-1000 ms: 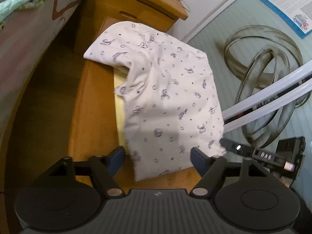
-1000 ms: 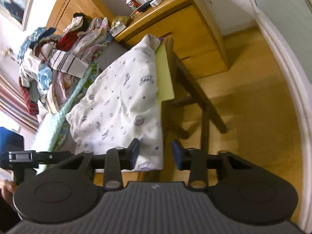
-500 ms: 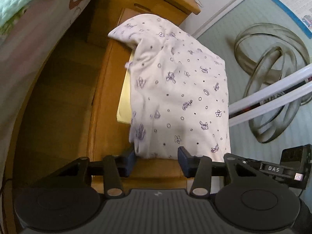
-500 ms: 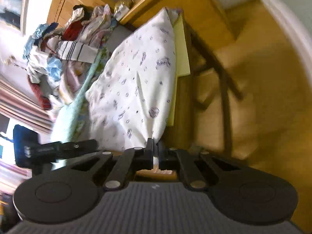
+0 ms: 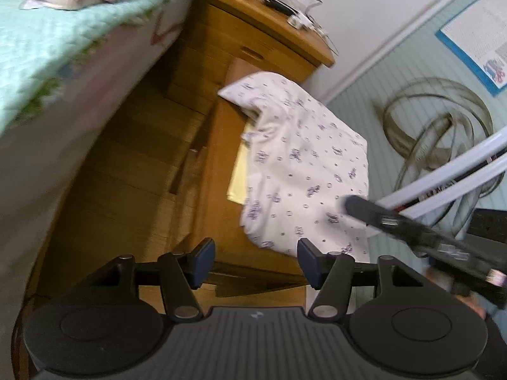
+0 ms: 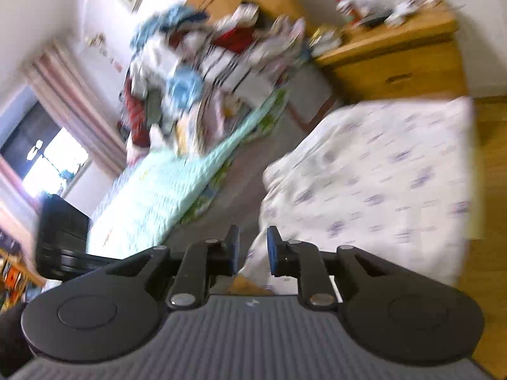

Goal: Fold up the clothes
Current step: 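Lower the nightgown onto the wooden chair seat and open both grippers, then smooth the nightgown flat on the chair seat with both open grippers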

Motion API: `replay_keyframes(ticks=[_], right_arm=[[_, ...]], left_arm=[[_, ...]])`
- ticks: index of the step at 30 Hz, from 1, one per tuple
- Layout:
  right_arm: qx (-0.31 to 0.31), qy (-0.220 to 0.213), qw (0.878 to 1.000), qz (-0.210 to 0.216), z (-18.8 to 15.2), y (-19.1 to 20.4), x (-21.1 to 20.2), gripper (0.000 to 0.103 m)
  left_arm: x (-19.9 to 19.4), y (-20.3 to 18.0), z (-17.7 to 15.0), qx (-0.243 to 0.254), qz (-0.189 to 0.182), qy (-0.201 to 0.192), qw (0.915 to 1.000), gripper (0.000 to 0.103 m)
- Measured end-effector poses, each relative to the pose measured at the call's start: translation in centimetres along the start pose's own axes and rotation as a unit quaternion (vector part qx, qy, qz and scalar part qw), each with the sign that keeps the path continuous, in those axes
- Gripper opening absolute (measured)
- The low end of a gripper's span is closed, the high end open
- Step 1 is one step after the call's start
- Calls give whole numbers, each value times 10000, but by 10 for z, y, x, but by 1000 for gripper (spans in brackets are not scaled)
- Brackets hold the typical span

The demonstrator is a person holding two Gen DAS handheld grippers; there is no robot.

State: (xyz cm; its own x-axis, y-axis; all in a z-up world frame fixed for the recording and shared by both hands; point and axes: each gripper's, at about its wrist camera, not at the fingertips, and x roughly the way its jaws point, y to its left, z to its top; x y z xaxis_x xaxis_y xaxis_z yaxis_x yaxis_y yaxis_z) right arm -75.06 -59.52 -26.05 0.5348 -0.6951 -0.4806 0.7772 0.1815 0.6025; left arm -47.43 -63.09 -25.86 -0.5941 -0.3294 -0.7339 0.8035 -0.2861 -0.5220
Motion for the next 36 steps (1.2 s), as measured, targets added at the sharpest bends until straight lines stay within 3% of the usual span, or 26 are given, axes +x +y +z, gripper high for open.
replay_keyframes(ticks=[3, 5, 7, 8, 10, 15, 18, 21, 23, 25, 26, 29, 32, 33, 34, 36], right_arm=[[-93, 157, 9997, -141, -9, 2, 41, 21], [80, 558, 9980, -273, -24, -6, 62, 20], [417, 856, 9949, 326, -27, -10, 61, 20], [433, 853, 9943, 464, -26, -10, 56, 20], [163, 410, 9986, 306, -17, -7, 37, 20], [607, -308, 9973, 272, 40, -33, 20, 21], [1082, -264, 9926, 480, 78, -54, 44, 22], [1641, 91, 9850, 534, 102, -80, 90, 23], [1816, 403, 9822, 263, 112, -95, 120, 23], [1658, 376, 9853, -172, 124, -107, 139, 12], [1619, 319, 9858, -308, 130, -112, 145, 12], [1636, 6, 9859, -339, 149, -116, 146, 19], [1430, -23, 9893, 291, 142, -98, 119, 24], [1354, -10, 9894, 529, 138, -91, 109, 34], [1278, 88, 9894, 686, 129, -85, 101, 40], [1252, 484, 9885, 693, 108, -81, 103, 40]], left_arm=[[-11, 13, -6, -136, 56, -50, 9999, 64], [-16, 18, -8, -198, 72, -68, 9998, 64], [-19, 20, -10, -218, -12, -107, 9997, 64], [-21, 21, -10, -228, -64, -126, 9996, 64], [-18, 18, -8, -223, -256, -160, 9993, 64], [2, -2, 9, -101, -835, -250, 9961, 66], [30, -23, 26, 165, -1039, -280, 9941, 68], [72, -28, 37, 96, -1057, -19, 9944, 68], [96, -25, 37, 15, -868, 206, 9960, 63], [100, -18, 35, -160, -950, 136, 9953, 63], [99, -15, 35, -259, -1012, 117, 9945, 63], [95, -5, 32, -411, -1137, 165, 9925, 61], [86, 1, 28, -378, -1196, 150, 9920, 65], [82, 2, 26, -360, -1211, 109, 9919, 67], [80, 4, 24, -366, -1215, 89, 9919, 68], [80, 8, 23, -468, -1248, 89, 9910, 67]])
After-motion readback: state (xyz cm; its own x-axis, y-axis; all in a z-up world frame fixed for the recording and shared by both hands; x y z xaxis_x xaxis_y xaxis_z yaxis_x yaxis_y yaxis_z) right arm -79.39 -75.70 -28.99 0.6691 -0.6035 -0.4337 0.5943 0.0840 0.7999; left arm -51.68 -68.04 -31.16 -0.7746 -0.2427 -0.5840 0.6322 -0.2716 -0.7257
